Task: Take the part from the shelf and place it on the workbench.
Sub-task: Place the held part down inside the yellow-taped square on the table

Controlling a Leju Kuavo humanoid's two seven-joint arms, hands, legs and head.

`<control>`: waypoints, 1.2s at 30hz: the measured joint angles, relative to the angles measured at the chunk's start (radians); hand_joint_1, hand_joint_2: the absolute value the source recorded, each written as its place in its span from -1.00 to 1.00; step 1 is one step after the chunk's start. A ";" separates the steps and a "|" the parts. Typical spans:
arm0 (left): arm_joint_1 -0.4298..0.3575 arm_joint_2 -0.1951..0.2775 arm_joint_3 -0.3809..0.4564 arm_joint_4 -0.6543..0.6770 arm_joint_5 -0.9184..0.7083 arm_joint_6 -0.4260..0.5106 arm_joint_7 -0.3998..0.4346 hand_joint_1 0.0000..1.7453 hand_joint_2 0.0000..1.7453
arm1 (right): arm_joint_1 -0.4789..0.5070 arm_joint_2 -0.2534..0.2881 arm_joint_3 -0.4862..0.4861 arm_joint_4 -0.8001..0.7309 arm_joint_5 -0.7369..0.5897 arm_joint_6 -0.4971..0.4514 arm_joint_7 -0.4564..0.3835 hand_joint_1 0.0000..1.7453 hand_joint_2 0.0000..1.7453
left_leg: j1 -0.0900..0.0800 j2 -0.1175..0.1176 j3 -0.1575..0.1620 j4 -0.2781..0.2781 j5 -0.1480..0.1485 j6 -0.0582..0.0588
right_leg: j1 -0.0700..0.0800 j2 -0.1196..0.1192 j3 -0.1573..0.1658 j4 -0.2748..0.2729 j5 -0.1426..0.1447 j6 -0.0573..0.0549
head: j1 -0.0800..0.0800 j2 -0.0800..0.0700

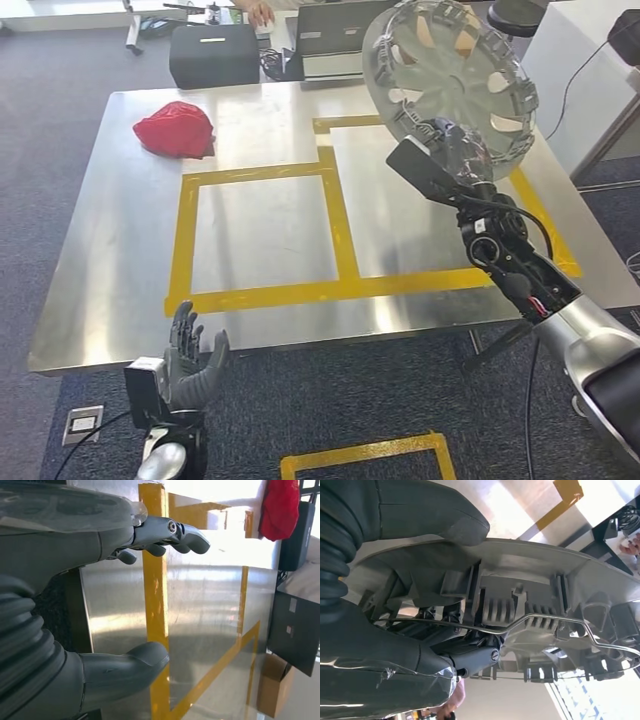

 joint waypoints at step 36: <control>-0.002 0.001 0.000 0.001 0.040 0.001 -0.036 -1.00 1.00 | -0.031 0.043 0.016 0.101 0.013 -0.010 -0.036 -1.00 -1.00 | 0.004 0.002 0.011 -0.009 0.006 0.006 | 0.005 0.001 0.007 -0.006 0.005 0.020 | -0.008 0.000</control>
